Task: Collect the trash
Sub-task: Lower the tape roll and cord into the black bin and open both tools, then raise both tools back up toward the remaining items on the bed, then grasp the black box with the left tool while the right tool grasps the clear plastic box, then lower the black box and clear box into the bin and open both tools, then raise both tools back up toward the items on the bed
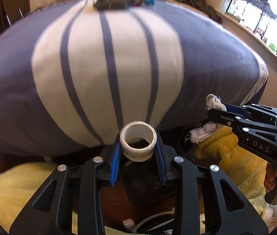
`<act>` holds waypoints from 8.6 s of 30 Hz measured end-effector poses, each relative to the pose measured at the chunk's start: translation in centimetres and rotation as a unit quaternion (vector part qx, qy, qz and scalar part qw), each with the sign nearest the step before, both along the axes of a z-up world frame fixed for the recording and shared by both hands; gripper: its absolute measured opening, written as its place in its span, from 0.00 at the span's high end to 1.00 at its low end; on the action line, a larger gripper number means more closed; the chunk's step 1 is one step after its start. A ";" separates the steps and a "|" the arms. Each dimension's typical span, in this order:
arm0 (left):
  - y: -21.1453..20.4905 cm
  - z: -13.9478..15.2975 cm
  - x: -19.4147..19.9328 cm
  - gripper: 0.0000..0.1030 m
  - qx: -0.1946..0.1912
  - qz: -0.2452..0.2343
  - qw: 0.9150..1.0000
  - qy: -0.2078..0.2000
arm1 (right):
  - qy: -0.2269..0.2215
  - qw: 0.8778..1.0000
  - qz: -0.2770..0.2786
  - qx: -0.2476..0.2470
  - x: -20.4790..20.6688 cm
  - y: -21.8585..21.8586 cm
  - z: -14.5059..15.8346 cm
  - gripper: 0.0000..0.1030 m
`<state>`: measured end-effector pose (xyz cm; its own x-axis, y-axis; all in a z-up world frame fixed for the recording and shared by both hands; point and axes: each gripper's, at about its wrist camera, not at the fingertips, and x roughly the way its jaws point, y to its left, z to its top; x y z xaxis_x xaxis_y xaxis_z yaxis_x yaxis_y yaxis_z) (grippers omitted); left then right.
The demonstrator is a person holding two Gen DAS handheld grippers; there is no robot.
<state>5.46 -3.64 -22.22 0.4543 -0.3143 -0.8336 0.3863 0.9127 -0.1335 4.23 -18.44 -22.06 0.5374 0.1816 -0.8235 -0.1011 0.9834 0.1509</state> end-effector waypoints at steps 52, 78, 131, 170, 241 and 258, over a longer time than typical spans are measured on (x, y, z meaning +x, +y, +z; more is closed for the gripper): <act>1.0 7.3 -0.1 0.10 0.010 0.007 0.998 -0.066 | -0.076 0.996 -0.052 0.019 -0.2 -3.2 6.8 0.04; 2.9 12.4 10.4 0.08 0.022 0.053 0.989 -0.135 | -0.163 0.984 -0.064 -0.027 9.9 -4.2 13.7 0.03; -1.4 8.8 13.4 0.30 -0.010 -0.004 0.997 -0.076 | -0.065 0.996 -0.047 -0.025 13.9 -3.5 8.7 0.66; -1.2 -3.2 -0.7 0.30 0.040 -0.023 0.998 0.053 | 0.035 0.999 -0.015 0.017 -0.8 -1.4 -1.3 0.66; 1.9 12.8 3.7 0.08 0.003 0.047 0.990 -0.133 | -0.128 0.989 -0.078 -0.005 2.9 -5.6 12.1 0.04; 2.1 11.1 15.4 0.08 0.027 0.070 0.990 -0.117 | -0.124 0.990 -0.070 -0.005 15.5 -5.0 11.7 0.04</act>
